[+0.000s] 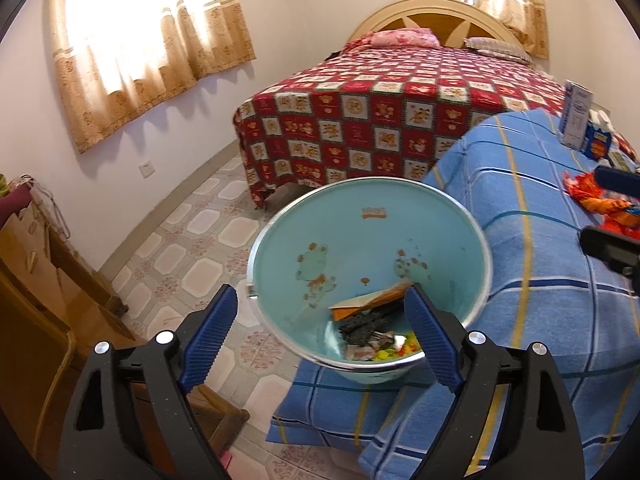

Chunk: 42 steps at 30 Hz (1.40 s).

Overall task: Collect trash
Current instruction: 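Grasp the red mesh bag with the left gripper while the right grasps the white-green plastic bag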

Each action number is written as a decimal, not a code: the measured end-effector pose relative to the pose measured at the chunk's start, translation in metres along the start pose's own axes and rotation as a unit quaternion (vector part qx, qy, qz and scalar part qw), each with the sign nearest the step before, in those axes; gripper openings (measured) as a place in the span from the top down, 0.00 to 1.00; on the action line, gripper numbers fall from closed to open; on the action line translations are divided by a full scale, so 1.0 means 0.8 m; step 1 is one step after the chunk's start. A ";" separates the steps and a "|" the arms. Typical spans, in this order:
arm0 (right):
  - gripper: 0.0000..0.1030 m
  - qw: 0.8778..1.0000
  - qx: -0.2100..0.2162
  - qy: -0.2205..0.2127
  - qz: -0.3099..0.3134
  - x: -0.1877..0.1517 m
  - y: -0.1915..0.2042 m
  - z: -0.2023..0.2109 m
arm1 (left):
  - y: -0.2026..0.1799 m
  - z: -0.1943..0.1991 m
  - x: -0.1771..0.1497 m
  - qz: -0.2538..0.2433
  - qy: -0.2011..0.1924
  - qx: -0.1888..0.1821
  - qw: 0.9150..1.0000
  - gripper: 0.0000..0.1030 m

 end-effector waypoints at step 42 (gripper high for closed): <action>0.24 0.916 -0.246 0.034 -0.313 -0.310 -0.264 0.215 | -0.340 0.041 -0.053 -0.178 0.016 -0.226 0.958 0.94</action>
Point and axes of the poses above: each gripper's, at about its wrist camera, not at the fingertips, and z roughly against the way its jaws point, y to its left, x to its top, the point moved 9 cm from there along -z, roughly the way its jaws point, and after that the axes turned 14 degrees about z, right-handed, at the moved point
